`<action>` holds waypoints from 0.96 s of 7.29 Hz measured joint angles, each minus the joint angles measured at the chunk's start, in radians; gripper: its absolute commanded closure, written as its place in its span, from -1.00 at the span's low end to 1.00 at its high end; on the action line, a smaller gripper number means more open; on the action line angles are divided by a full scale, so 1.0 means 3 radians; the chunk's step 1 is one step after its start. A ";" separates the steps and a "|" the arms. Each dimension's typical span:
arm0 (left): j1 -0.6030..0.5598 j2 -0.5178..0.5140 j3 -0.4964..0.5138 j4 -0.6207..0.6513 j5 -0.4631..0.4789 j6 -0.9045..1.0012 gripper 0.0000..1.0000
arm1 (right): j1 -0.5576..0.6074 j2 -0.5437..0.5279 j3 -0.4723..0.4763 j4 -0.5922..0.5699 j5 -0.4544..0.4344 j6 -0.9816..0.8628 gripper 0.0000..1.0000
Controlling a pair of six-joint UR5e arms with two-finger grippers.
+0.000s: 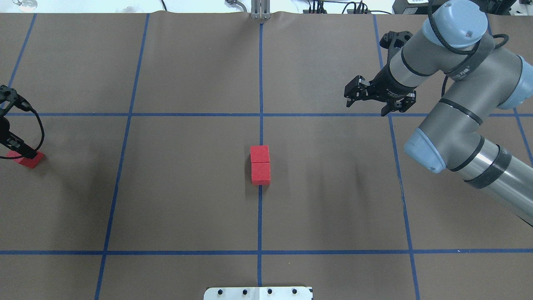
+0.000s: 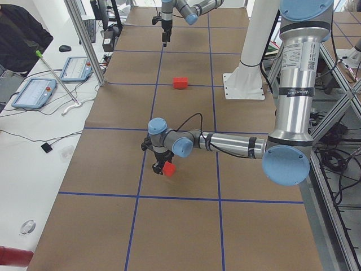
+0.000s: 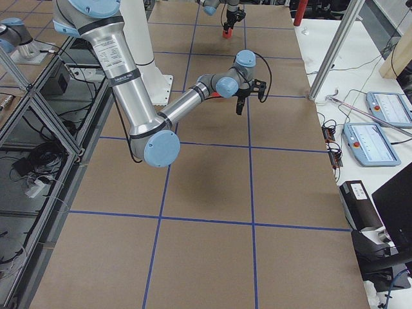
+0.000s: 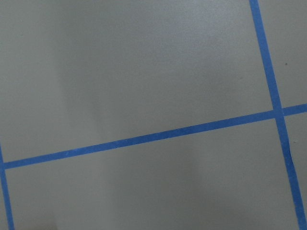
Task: Form red blocks into L shape at center
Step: 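Grasp the last red cube with the left gripper and lift it, then carry the red cube with the left gripper toward the two-cube stack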
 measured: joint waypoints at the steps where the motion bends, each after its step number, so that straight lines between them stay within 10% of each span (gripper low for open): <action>1: 0.0001 -0.0011 -0.0001 -0.0019 -0.0073 -0.0067 1.00 | -0.0002 0.0005 0.0000 0.0000 -0.0001 0.0003 -0.99; 7: 0.0488 -0.0845 -0.0586 0.0490 -0.0447 -0.2594 1.00 | -0.0005 0.0018 0.0000 0.0000 -0.0005 0.0007 -0.99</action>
